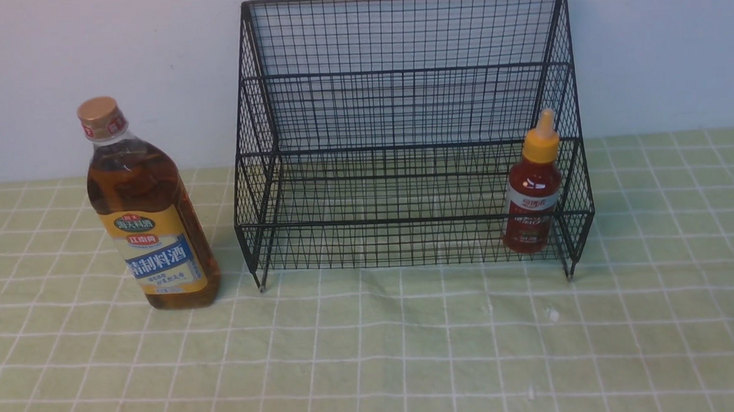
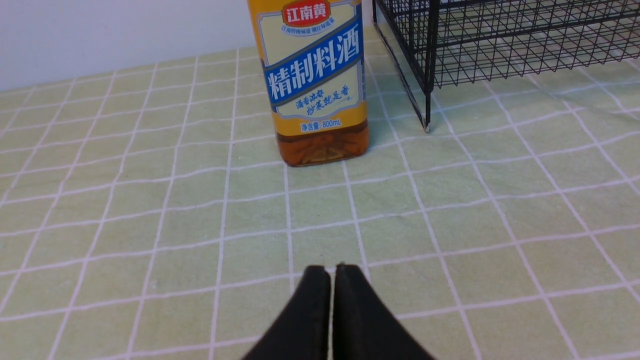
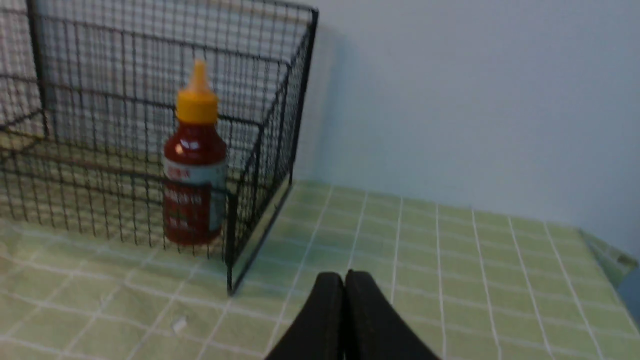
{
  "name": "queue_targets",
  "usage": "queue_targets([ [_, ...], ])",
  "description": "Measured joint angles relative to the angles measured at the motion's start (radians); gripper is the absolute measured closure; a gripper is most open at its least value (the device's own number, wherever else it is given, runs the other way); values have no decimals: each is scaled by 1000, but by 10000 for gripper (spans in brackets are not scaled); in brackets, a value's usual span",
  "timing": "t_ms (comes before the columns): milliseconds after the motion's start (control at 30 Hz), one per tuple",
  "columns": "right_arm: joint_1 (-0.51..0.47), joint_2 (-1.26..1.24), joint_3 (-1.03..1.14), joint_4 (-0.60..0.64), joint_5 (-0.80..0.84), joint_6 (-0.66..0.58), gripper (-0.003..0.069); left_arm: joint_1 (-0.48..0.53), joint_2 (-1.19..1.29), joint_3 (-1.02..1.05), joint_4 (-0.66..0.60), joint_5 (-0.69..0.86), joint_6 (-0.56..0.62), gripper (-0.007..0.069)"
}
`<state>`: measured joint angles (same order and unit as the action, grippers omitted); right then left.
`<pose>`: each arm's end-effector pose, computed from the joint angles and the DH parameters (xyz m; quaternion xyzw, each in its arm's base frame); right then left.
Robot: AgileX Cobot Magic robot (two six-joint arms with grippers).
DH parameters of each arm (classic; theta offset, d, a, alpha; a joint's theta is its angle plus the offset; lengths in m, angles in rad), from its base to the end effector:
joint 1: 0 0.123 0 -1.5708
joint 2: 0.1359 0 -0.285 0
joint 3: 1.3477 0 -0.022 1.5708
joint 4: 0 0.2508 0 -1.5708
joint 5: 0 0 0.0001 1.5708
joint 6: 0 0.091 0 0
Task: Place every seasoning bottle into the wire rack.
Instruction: Use the left arm to grab the condiment bottle closest to it
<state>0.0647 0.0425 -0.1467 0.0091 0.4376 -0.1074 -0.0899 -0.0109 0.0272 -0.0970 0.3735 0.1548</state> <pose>0.0497 0.0036 0.2206 -0.0657 0.7858 -0.0091 0.6149 0.0522 -0.0079 0.1712 0.0725 0.8018 -0.0218 0.5928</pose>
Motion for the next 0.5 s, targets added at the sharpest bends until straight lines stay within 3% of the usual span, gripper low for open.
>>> queue_targets([
  [167,-53,-39,150,32,-7,1,673,0,0,0,0,0,0,631],
  [500,-77,-54,164,81,-38,-1,673,0,0,0,0,0,0,631],
])
